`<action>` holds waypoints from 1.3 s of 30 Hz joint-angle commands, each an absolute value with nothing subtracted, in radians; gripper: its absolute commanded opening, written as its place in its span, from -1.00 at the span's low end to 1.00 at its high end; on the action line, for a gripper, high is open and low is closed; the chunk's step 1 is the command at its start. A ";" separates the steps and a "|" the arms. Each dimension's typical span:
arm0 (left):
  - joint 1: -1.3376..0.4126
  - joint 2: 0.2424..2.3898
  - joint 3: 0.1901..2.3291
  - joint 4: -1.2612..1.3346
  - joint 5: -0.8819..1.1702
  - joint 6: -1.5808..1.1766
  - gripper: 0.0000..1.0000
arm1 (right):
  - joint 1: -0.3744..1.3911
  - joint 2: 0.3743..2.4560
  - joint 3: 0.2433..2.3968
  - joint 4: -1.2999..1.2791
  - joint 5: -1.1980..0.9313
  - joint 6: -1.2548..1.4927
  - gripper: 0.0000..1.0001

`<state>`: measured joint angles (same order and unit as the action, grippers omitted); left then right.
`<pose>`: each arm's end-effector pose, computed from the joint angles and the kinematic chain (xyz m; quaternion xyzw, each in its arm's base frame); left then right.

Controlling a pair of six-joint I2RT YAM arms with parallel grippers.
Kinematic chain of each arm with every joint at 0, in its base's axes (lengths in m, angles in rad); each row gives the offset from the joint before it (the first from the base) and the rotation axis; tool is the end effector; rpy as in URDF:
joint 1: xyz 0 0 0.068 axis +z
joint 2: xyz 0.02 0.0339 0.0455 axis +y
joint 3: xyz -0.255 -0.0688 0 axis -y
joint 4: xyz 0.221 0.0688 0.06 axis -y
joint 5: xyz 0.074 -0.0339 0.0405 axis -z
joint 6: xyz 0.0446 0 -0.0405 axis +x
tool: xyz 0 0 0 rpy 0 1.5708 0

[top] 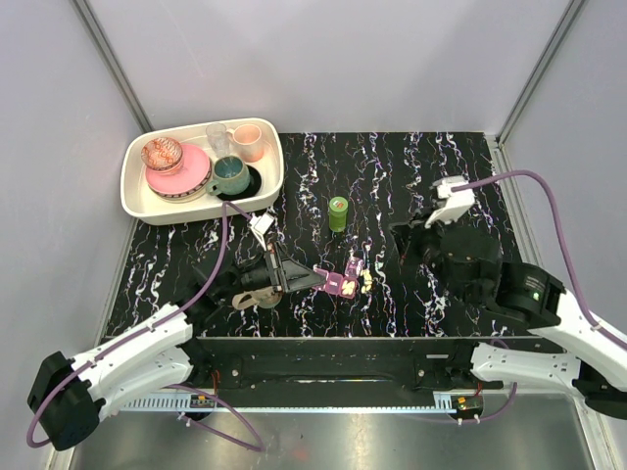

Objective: Sort the pills into containers

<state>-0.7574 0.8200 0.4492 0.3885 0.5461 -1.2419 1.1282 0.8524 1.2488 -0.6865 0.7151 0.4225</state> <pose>0.1191 -0.1445 0.2778 0.0249 0.7013 -0.6801 0.2123 0.0847 0.1104 0.4154 -0.0634 0.7772 0.1913 0.5962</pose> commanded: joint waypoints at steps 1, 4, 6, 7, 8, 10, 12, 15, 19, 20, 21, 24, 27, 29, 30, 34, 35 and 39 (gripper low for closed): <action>-0.758 0.805 0.500 0.408 0.531 -1.224 -1.00 | 1.092 0.926 1.218 -0.690 0.456 0.451 -0.88; -0.758 0.793 0.505 0.394 0.529 -1.220 -1.00 | 1.063 0.962 1.203 -0.706 0.381 0.456 -0.91; -0.759 0.782 0.508 0.374 0.523 -1.215 -1.00 | 1.049 0.974 1.195 -0.710 0.354 0.456 -0.92; -0.758 0.776 0.508 0.368 0.522 -1.212 -1.00 | 1.040 0.974 1.193 -0.713 0.350 0.454 -0.93; -0.758 0.773 0.509 0.359 0.523 -1.209 -1.00 | 1.034 0.971 1.192 -0.716 0.350 0.456 -0.93; -0.759 0.769 0.508 0.357 0.525 -1.210 -1.00 | 1.025 0.969 1.187 -0.715 0.342 0.454 -0.94; -0.758 0.765 0.508 0.357 0.525 -1.212 -1.00 | 1.008 0.971 1.180 -0.715 0.312 0.453 -0.95; -0.758 0.764 0.511 0.357 0.526 -1.212 -1.00 | 0.993 0.969 1.166 -0.701 0.217 0.445 -0.97; -0.758 0.764 0.511 0.356 0.528 -1.210 -1.00 | 0.992 0.940 1.138 -0.631 0.068 0.419 -0.99; -0.758 0.764 0.511 0.356 0.528 -1.210 -1.00 | 0.992 0.927 1.135 -0.624 0.040 0.419 -0.99; -0.759 0.762 0.511 0.356 0.528 -1.210 -1.00 | 0.992 0.922 1.134 -0.617 0.029 0.413 -0.99; -0.759 0.758 0.508 0.351 0.525 -1.210 -1.00 | 0.993 0.897 1.131 -0.606 0.005 0.400 -1.00; -0.759 0.755 0.503 0.350 0.523 -1.212 -1.00 | 0.994 0.873 1.118 -0.583 -0.050 0.394 -1.00; -0.759 0.753 0.502 0.348 0.523 -1.212 -1.00 | 0.992 0.861 1.106 -0.569 -0.092 0.394 -1.00; -0.759 0.753 0.502 0.347 0.522 -1.210 -1.00 | 0.992 0.859 1.103 -0.563 -0.104 0.394 -1.00; -0.758 0.753 0.505 0.345 0.520 -1.210 -1.00 | 0.992 0.864 1.089 -0.560 -0.158 0.396 -1.00; -0.758 0.753 0.505 0.345 0.517 -1.210 -1.00 | 0.992 0.871 1.085 -0.561 -0.184 0.397 -1.00; -0.758 0.752 0.506 0.345 0.515 -1.209 -1.00 | 0.991 0.888 1.072 -0.557 -0.229 0.403 -1.00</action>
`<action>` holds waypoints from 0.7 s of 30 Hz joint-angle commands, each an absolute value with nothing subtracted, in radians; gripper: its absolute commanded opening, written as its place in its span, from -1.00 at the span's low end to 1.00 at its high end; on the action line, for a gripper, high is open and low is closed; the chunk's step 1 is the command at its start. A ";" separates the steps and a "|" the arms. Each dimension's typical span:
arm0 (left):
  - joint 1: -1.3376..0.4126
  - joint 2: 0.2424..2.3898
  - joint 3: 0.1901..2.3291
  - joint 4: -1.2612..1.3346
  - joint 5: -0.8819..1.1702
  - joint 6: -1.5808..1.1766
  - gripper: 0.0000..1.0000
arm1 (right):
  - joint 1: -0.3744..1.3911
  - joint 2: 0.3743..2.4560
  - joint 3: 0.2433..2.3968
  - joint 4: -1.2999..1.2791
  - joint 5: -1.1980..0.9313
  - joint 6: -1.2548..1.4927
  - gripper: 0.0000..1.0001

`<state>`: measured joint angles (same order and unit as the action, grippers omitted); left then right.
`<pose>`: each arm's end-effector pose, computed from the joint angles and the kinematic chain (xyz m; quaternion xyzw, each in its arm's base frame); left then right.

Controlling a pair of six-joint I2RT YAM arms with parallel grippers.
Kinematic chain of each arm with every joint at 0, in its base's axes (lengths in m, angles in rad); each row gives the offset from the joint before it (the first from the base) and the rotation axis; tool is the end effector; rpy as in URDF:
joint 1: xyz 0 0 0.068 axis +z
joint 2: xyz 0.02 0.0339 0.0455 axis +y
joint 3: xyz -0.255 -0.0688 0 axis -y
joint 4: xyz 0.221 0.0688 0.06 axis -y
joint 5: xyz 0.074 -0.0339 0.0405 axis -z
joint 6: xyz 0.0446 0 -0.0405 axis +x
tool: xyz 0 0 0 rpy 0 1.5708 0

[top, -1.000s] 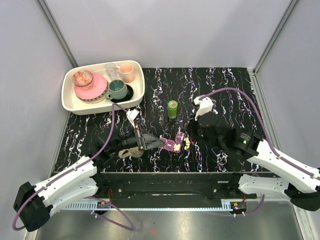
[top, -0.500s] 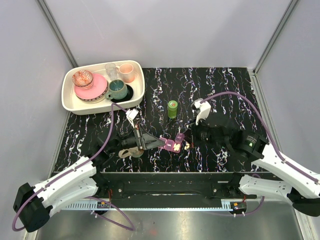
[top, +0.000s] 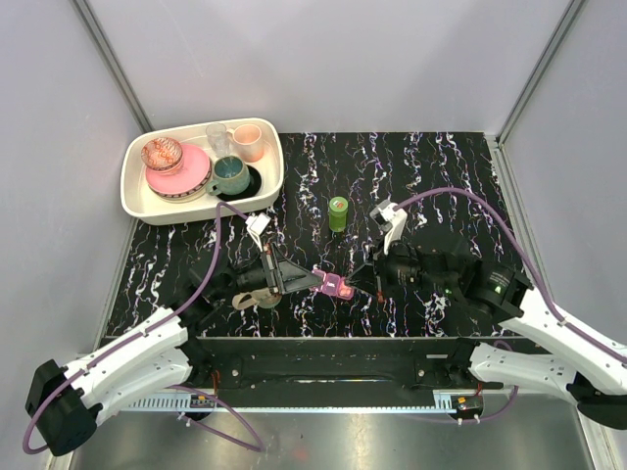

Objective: Sort the pills into containers

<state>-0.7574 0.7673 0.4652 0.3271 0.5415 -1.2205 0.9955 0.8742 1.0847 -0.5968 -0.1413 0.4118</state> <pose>0.1132 -0.1386 0.2849 0.0320 0.6988 -0.6789 0.2231 0.0869 0.1456 0.3694 -0.2759 0.7813 0.4049 0.3867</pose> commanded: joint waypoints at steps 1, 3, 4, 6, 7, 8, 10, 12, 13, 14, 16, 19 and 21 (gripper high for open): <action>-0.758 0.753 0.506 0.345 0.517 -1.209 -1.00 | 0.992 0.890 1.071 -0.557 -0.232 0.402 -1.00; -0.759 0.753 0.506 0.345 0.515 -1.210 -1.00 | 0.992 0.890 1.068 -0.558 -0.235 0.402 -1.00; -0.759 0.753 0.508 0.345 0.515 -1.210 -1.00 | 0.992 0.887 1.066 -0.558 -0.233 0.402 -1.00; -0.759 0.752 0.508 0.345 0.514 -1.212 -1.00 | 0.992 0.884 1.060 -0.560 -0.230 0.402 -1.00; -0.758 0.750 0.508 0.345 0.512 -1.210 -1.00 | 0.992 0.877 1.058 -0.560 -0.226 0.400 -1.00; -0.759 0.749 0.509 0.345 0.511 -1.212 -1.00 | 0.992 0.877 1.055 -0.563 -0.221 0.400 -1.00; -0.759 0.749 0.508 0.347 0.511 -1.210 -1.00 | 0.992 0.880 1.054 -0.577 -0.218 0.399 -1.00; -0.759 0.747 0.509 0.347 0.509 -1.210 -1.00 | 0.992 0.882 1.061 -0.589 -0.216 0.396 -0.94; -0.758 0.749 0.509 0.347 0.506 -1.212 -1.00 | 0.992 0.877 1.066 -0.591 -0.192 0.396 -0.77; -0.759 0.750 0.509 0.347 0.508 -1.210 -1.00 | 0.992 0.873 1.075 -0.591 -0.174 0.396 -0.58; -0.759 0.752 0.506 0.350 0.505 -1.213 -1.00 | 0.992 0.850 1.084 -0.586 -0.120 0.399 -0.03; -0.759 0.750 0.505 0.357 0.502 -1.215 -1.00 | 0.993 0.809 1.092 -0.571 -0.042 0.405 0.46; -0.759 0.750 0.505 0.364 0.499 -1.216 -1.00 | 0.992 0.792 1.088 -0.558 -0.009 0.428 0.54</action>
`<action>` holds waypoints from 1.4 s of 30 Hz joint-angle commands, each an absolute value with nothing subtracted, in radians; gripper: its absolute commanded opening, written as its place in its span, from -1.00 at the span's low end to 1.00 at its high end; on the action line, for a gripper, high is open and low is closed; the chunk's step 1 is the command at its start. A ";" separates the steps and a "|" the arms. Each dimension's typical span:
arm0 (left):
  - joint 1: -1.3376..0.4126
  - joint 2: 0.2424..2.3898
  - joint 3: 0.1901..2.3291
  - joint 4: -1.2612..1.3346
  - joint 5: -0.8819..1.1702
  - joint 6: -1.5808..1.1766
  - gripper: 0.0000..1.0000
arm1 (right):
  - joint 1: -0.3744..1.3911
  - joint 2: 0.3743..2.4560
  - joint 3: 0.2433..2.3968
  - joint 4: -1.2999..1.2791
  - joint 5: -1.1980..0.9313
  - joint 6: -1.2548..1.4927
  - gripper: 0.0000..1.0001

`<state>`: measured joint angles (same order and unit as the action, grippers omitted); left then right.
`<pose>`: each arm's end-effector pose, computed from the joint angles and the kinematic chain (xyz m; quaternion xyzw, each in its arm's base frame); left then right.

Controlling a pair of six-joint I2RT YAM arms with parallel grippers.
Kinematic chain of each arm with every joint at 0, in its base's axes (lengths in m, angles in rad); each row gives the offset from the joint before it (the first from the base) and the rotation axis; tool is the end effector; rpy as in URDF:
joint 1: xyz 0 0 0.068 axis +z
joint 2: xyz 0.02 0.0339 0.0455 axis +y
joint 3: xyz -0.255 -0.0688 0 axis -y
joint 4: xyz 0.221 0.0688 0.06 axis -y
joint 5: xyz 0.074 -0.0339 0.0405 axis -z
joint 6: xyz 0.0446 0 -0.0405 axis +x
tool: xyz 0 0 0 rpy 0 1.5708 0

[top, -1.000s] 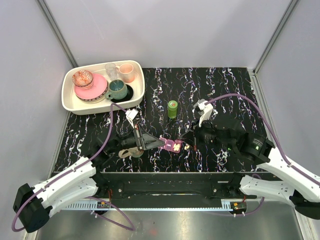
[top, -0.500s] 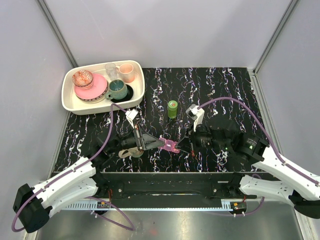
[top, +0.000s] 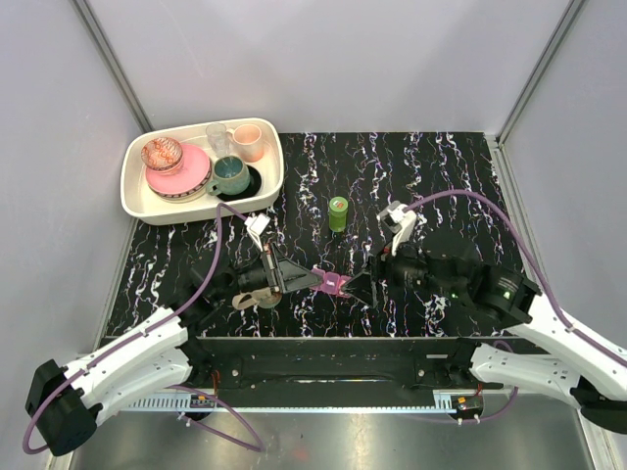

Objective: Sort the pills into containers

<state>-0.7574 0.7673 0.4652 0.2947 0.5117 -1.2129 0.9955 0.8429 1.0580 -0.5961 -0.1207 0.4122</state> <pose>0.1145 -0.1383 0.2812 0.0187 0.7091 -0.6673 0.2270 0.0843 0.1399 0.3657 -0.2701 0.7821 0.4001 0.3941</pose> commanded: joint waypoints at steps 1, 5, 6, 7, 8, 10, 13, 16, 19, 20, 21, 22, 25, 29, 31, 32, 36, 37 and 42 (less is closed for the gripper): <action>-0.759 0.750 0.505 0.376 0.496 -1.218 -1.00 | 0.992 0.776 1.086 -0.551 0.020 0.442 0.55; -0.758 0.759 0.500 0.426 0.488 -1.235 -1.00 | 0.992 0.726 1.004 -0.454 0.083 0.611 0.58; -0.759 0.762 0.499 0.442 0.488 -1.249 -1.00 | 0.992 0.712 0.980 -0.433 0.098 0.647 0.58; -0.758 0.765 0.496 0.471 0.485 -1.255 -1.00 | 0.992 0.683 0.956 -0.410 0.118 0.679 0.58; -0.759 0.770 0.492 0.483 0.483 -1.267 -1.00 | 0.994 0.667 0.906 -0.356 0.124 0.736 0.58; -0.758 0.773 0.494 0.508 0.476 -1.273 -1.00 | 0.992 0.631 0.859 -0.310 0.138 0.788 0.58; -0.758 0.782 0.498 0.540 0.466 -1.287 -1.00 | 0.992 0.617 0.795 -0.241 0.129 0.876 0.57; -0.758 0.792 0.512 0.543 0.465 -1.287 -1.00 | 0.992 0.612 0.753 -0.181 0.100 0.933 0.57; -0.759 0.802 0.517 0.549 0.465 -1.289 -1.00 | 0.992 0.598 0.713 -0.109 0.077 0.968 0.57; -0.759 0.804 0.517 0.549 0.465 -1.289 -1.00 | 0.992 0.595 0.701 -0.089 0.074 0.980 0.57; -0.758 0.802 0.517 0.551 0.462 -1.290 -1.00 | 0.992 0.592 0.696 -0.083 0.071 0.985 0.56; -0.758 0.804 0.517 0.551 0.460 -1.290 -1.00 | 0.992 0.592 0.693 -0.081 0.064 0.989 0.54; -0.758 0.805 0.518 0.551 0.457 -1.292 -1.00 | 0.992 0.592 0.678 -0.069 0.051 1.006 0.36; -0.758 0.808 0.529 0.529 0.457 -1.282 -1.00 | 0.992 0.588 0.649 -0.035 0.037 1.026 0.07; -0.759 0.811 0.532 0.522 0.459 -1.282 -1.00 | 0.992 0.586 0.641 -0.026 0.029 1.028 -0.03; -0.759 0.810 0.534 0.522 0.459 -1.281 -1.00 | 0.991 0.587 0.641 -0.022 0.026 1.028 -0.04; -0.758 0.811 0.534 0.514 0.456 -1.281 -1.00 | 0.992 0.604 0.647 -0.014 0.006 1.025 0.03; -0.759 0.813 0.535 0.517 0.456 -1.282 -1.00 | 0.992 0.610 0.650 -0.012 0.002 1.023 0.03; -0.758 0.813 0.534 0.522 0.456 -1.289 -1.00 | 0.991 0.620 0.647 -0.011 0.003 1.023 -0.24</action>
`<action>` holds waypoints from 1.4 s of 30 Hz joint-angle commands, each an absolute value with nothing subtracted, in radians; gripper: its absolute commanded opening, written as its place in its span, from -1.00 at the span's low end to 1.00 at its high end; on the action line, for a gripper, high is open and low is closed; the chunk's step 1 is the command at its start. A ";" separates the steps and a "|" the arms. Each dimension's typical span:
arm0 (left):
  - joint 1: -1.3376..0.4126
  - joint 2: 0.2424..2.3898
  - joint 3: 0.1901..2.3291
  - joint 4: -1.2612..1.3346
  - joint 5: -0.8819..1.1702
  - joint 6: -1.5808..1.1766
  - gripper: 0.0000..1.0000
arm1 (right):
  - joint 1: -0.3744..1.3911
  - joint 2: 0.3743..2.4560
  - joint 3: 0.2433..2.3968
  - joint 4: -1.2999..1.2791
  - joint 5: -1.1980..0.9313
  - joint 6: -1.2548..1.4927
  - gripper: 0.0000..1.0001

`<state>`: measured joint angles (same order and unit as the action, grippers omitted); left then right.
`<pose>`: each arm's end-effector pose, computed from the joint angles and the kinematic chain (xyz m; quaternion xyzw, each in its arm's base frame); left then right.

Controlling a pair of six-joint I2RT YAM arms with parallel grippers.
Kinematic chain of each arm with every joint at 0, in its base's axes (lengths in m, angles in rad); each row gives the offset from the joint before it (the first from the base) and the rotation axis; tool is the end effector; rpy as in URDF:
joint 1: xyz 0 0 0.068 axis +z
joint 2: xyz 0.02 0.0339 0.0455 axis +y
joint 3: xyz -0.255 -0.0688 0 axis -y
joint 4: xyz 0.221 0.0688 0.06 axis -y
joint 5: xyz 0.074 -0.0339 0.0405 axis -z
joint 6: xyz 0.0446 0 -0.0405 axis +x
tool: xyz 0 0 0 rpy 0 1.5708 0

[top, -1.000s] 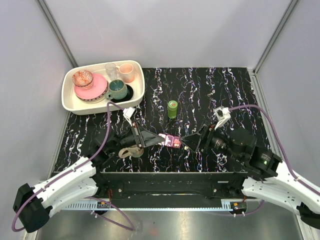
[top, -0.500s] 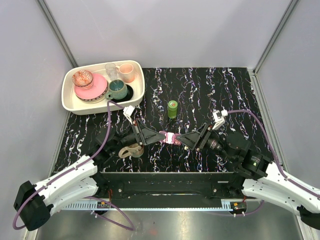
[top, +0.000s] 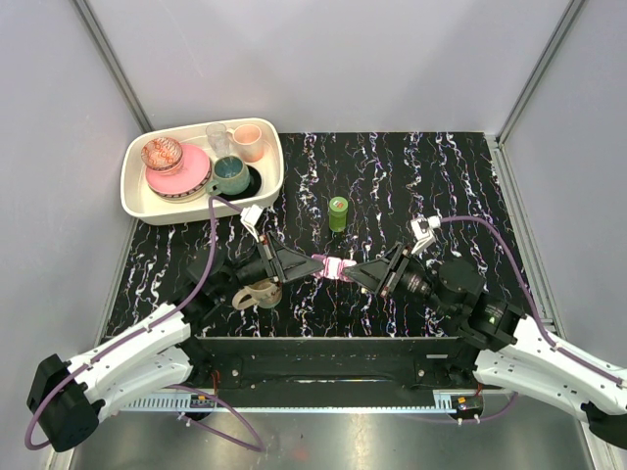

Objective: Sort the pills into containers

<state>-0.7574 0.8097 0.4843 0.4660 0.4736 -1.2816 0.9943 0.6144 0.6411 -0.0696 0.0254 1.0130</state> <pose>0.1207 -0.1421 0.3003 0.0059 0.6615 -0.7058 0.2534 0.0824 0.1247 0.3213 0.0155 0.7219 0.5785 0.3793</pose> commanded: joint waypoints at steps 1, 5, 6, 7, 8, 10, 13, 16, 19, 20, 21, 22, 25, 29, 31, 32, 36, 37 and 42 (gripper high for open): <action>-0.759 0.811 0.534 0.520 0.456 -1.289 -1.00 | 0.992 0.620 0.644 -0.009 0.003 1.022 -0.37; -0.758 0.808 0.532 0.514 0.456 -1.289 -1.00 | 0.992 0.615 0.637 0.029 -0.021 1.023 -0.62; -0.758 0.810 0.531 0.515 0.456 -1.290 -1.00 | 0.992 0.615 0.638 0.029 -0.021 1.022 -0.66; -0.758 0.811 0.529 0.514 0.456 -1.289 -1.00 | 0.992 0.615 0.638 0.029 -0.026 1.022 -0.70; -0.758 0.811 0.529 0.517 0.456 -1.290 -1.00 | 0.992 0.615 0.638 0.029 -0.025 1.022 -0.78; -0.759 0.813 0.526 0.518 0.456 -1.292 -1.00 | 0.992 0.617 0.638 0.029 -0.029 1.022 -0.84; -0.759 0.813 0.522 0.528 0.453 -1.296 -1.00 | 0.992 0.614 0.637 0.029 -0.022 1.023 -0.73; -0.759 0.810 0.511 0.552 0.443 -1.310 -1.00 | 0.991 0.606 0.629 0.035 -0.005 1.026 0.04; -0.759 0.807 0.496 0.584 0.424 -1.325 -1.00 | 0.993 0.588 0.606 0.080 0.029 1.041 0.32; -0.758 0.805 0.492 0.591 0.413 -1.333 -1.00 | 0.992 0.580 0.598 0.095 0.037 1.048 0.33; -0.759 0.802 0.482 0.604 0.399 -1.336 -1.00 | 0.992 0.562 0.588 0.113 0.058 1.055 0.35; -0.758 0.789 0.479 0.612 0.370 -1.339 -1.00 | 0.992 0.555 0.568 0.130 0.072 1.068 0.37; -0.761 0.759 0.451 0.652 0.286 -1.358 -1.00 | 0.992 0.528 0.528 0.196 0.141 1.091 0.40; -0.769 0.721 0.399 0.727 0.154 -1.406 -1.00 | 0.992 0.552 0.506 0.330 0.202 1.075 0.42; -0.772 0.703 0.380 0.759 0.094 -1.414 -1.00 | 0.992 0.592 0.526 0.366 0.222 1.039 0.43; -0.773 0.696 0.379 0.764 0.075 -1.416 -1.00 | 0.992 0.606 0.535 0.377 0.225 1.029 0.44; -0.778 0.669 0.387 0.770 -0.027 -1.410 -1.00 | 0.992 0.699 0.567 0.463 0.268 0.985 0.46; -0.779 0.658 0.387 0.773 -0.043 -1.410 -1.00 | 0.992 0.713 0.572 0.501 0.273 0.970 0.46; -0.781 0.634 0.370 0.799 -0.153 -1.431 -1.00 | 0.992 0.822 0.613 0.597 0.293 0.917 0.50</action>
